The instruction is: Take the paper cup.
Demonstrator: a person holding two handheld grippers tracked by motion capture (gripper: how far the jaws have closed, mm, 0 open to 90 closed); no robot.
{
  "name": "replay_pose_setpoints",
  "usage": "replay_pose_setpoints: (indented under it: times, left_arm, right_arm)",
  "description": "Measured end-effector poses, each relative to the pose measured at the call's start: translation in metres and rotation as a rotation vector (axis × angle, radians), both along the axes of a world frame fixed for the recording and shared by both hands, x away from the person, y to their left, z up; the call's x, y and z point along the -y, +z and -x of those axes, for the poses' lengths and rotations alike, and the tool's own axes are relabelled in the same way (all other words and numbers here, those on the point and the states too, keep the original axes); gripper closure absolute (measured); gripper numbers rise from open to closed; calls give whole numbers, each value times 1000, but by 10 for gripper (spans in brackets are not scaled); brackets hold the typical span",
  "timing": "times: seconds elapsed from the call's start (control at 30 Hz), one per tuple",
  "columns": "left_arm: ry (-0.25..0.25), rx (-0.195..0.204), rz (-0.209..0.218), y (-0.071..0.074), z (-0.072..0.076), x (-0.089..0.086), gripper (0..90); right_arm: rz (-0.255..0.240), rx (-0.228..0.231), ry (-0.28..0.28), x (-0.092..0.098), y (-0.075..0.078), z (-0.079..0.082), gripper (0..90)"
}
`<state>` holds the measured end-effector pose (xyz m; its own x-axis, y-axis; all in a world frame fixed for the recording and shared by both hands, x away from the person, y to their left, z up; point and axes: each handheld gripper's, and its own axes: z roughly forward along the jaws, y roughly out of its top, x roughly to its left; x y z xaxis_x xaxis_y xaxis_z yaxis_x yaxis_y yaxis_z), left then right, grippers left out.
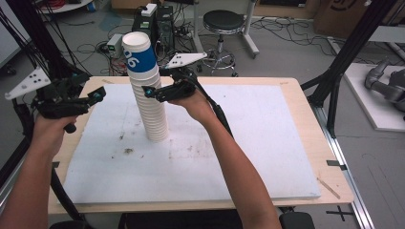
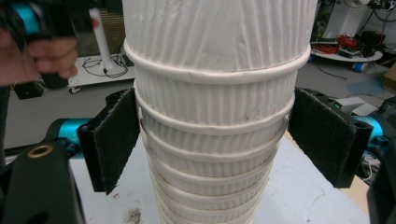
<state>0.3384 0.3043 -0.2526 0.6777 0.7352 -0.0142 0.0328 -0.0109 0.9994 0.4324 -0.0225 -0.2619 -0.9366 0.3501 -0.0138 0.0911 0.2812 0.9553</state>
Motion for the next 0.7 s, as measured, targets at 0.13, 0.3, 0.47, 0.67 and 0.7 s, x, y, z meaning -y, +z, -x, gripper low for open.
replay_pose_setpoints:
  times: [0.13, 0.3, 0.47, 0.67, 0.7]
  left_arm:
    - [-61, 22, -2, 27, -8, 10, 157]
    - [-143, 15, -55, 60, -24, 38, 157]
    - [-154, -1, -94, 78, -41, 67, 157]
    - [-144, -43, -135, 78, -59, 87, 157]
    - [-147, -45, -131, 77, -60, 89, 159]
  right_arm:
    - [3, 0, 2, 0, 0, 0, 176]
    - [-1, -3, -1, 0, 0, 0, 176]
    - [8, 0, 4, 0, 1, 0, 176]
    - [16, 9, 4, 0, 1, 1, 176]
    - [18, 9, 6, 0, 1, 2, 176]
